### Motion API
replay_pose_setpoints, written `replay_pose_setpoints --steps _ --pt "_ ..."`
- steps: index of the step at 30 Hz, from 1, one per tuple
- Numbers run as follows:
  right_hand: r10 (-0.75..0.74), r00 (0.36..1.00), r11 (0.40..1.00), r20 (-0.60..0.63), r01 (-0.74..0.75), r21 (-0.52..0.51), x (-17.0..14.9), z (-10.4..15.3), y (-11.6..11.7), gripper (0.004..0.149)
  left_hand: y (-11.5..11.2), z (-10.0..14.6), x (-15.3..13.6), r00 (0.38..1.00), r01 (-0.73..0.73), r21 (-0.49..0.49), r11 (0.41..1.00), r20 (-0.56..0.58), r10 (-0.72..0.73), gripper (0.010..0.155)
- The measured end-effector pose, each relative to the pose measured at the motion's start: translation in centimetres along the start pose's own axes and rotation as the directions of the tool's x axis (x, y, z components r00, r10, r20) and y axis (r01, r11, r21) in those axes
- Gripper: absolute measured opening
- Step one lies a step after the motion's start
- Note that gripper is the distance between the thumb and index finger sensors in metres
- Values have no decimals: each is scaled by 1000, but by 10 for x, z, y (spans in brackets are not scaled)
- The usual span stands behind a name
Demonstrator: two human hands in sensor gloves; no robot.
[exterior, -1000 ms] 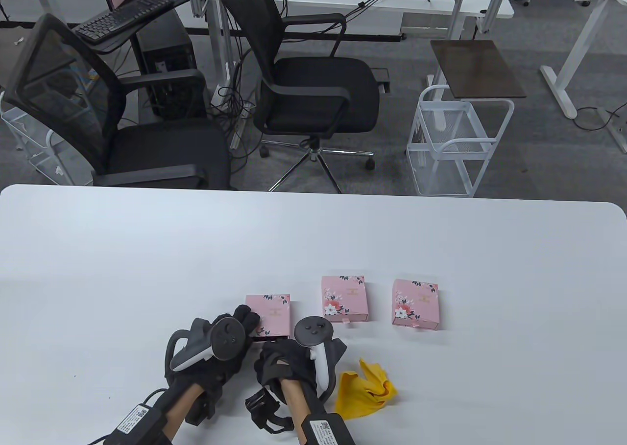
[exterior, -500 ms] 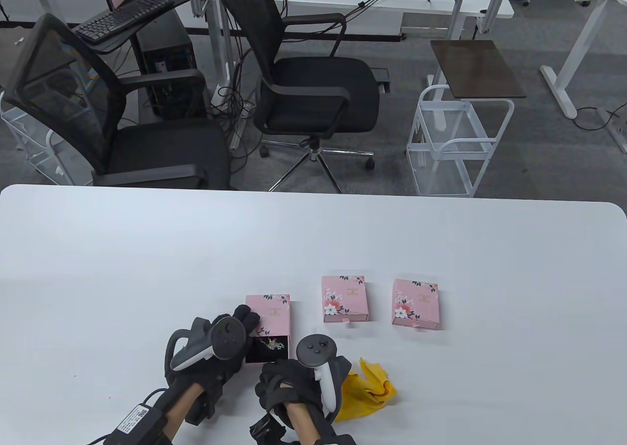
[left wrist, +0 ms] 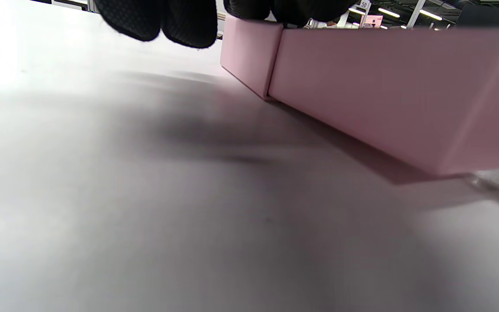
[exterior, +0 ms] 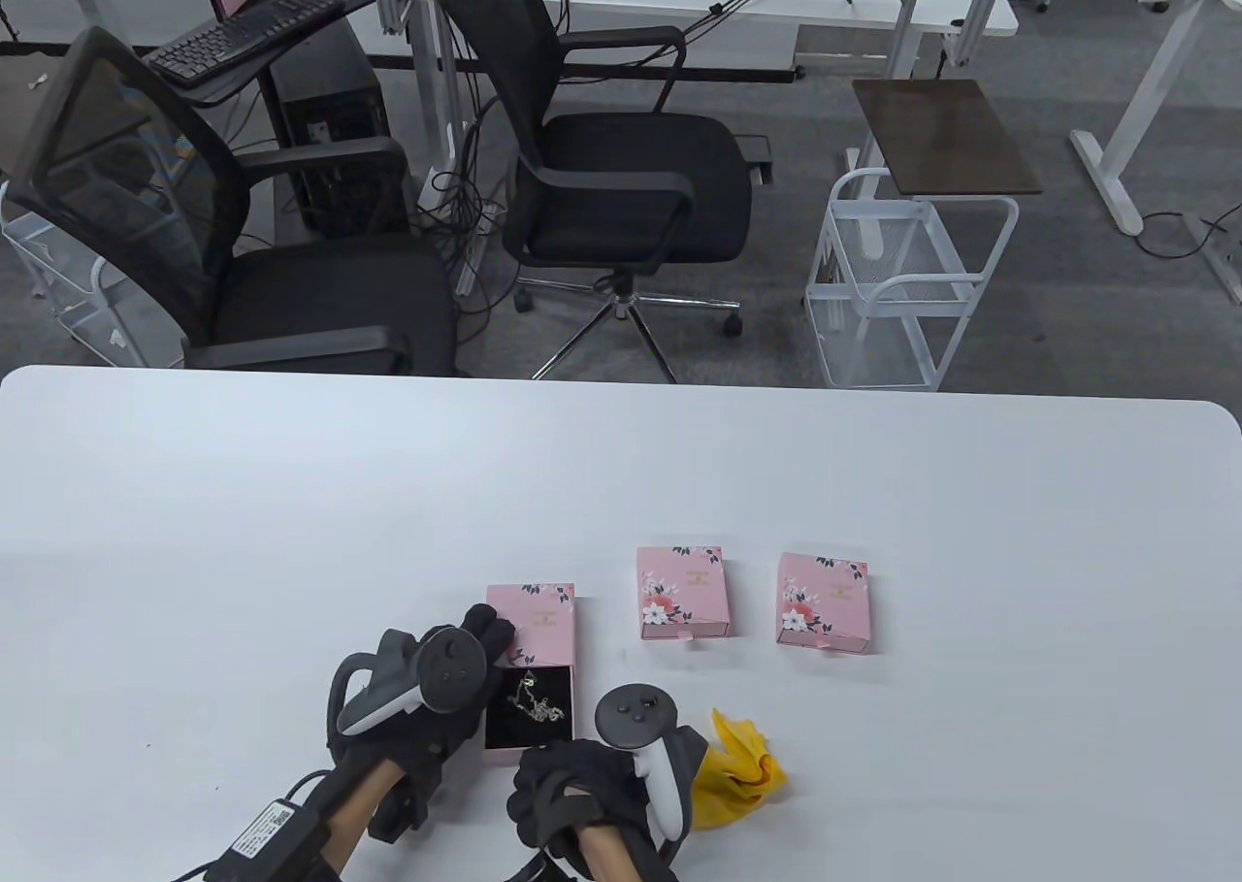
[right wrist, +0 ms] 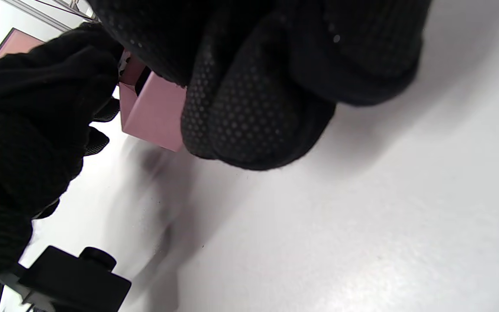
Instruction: Dust necklace
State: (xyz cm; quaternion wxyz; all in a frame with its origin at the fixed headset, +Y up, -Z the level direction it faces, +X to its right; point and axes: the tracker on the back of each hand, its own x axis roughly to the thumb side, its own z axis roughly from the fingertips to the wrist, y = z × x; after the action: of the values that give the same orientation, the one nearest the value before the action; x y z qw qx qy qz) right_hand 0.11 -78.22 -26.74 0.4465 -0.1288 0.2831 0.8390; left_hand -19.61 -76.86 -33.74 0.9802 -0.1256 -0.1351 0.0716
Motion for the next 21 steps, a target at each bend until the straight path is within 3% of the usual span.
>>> replay_pose_setpoints --steps 8,15,19,21 --pt "4 1000 999 10 -4 40 -4 5 5 40 -1 0 0 1000 3 2 1000 1 -3 56" --pt "224 969 974 102 -225 -2 21 24 -17 40 16 12 3 999 -40 134 990 30 36 56" --pt "393 894 916 215 -358 -182 55 33 -34 38 39 36 5 994 -94 225 970 69 80 56" --pt "534 797 829 282 -427 -361 71 31 -34 38 47 50 6 990 -128 247 961 85 110 56"
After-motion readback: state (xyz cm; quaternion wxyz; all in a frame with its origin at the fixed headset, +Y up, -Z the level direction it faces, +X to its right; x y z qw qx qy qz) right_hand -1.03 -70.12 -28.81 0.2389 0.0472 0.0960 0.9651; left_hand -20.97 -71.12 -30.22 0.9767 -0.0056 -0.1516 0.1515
